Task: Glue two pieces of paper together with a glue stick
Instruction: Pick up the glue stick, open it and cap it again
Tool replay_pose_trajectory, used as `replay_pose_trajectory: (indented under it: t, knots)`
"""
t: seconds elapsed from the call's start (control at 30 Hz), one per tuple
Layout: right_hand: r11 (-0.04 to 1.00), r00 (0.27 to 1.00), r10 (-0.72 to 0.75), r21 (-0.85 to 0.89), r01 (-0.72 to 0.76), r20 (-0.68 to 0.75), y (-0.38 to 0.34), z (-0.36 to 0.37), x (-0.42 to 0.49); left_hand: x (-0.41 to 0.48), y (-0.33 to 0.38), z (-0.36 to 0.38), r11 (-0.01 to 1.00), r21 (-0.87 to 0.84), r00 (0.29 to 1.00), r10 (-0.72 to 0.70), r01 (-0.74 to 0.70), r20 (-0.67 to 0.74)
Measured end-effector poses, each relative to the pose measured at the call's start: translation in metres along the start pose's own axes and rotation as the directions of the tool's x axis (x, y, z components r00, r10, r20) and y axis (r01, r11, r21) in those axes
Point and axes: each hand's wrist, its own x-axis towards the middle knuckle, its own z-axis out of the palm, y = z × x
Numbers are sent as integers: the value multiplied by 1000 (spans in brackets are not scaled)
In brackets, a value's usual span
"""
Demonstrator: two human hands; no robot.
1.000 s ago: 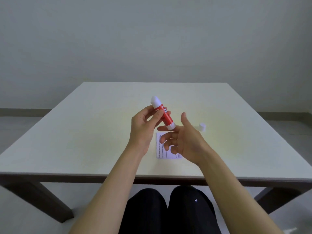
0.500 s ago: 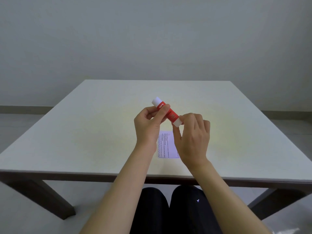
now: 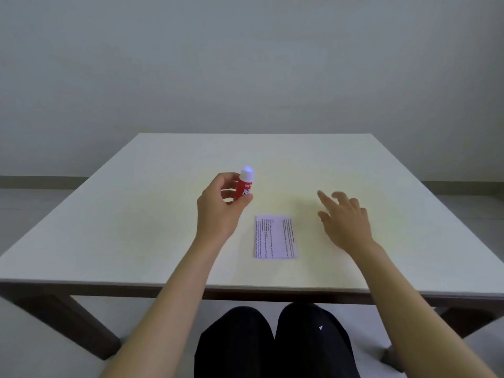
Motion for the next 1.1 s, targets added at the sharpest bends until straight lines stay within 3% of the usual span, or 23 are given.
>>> replay_pose_trajectory:
  t: [0.1,0.17,0.2,0.27,0.3,0.33,0.37,0.5,0.77,1.1]
  knots:
    - [998,998,-17,65,21,-66,1,6,-1,-1,-3,-5,987,146,997,61,-66,41]
    - [938,995,71,344,-41,-75,-4,2,-1,-2,-3,-6,977,187,992,90,-104,85]
    - [824,992,122,561,-81,-36,-8,-3,-3,-3,-3,-7,972,201,989,102,-122,110]
    - [380,989,126,918,-115,71,-22,-18,-9,-4,-3,-6,961,225,979,124,-160,164]
    - [165,992,92,981,-102,88,-29,-26,-13,-5,-3,-4,957,232,973,132,-175,188]
    - [31,995,59,996,-84,82,-36,-33,-15,-6,-3,-2,954,236,969,140,-187,205]
    - [-29,997,35,997,-68,69,-43,-39,-18,-7,-3,-1,951,237,966,146,-197,215]
    - [-32,999,22,999,-32,33,-57,-54,-23,-11,-2,3,944,251,961,160,-216,226]
    - [129,998,-57,991,37,-29,-61,-61,-29,-13,1,1,920,299,951,177,-251,254]
    - [212,991,-130,975,65,-38,-64,-53,-30,-16,-3,-6,873,327,893,224,-363,391]
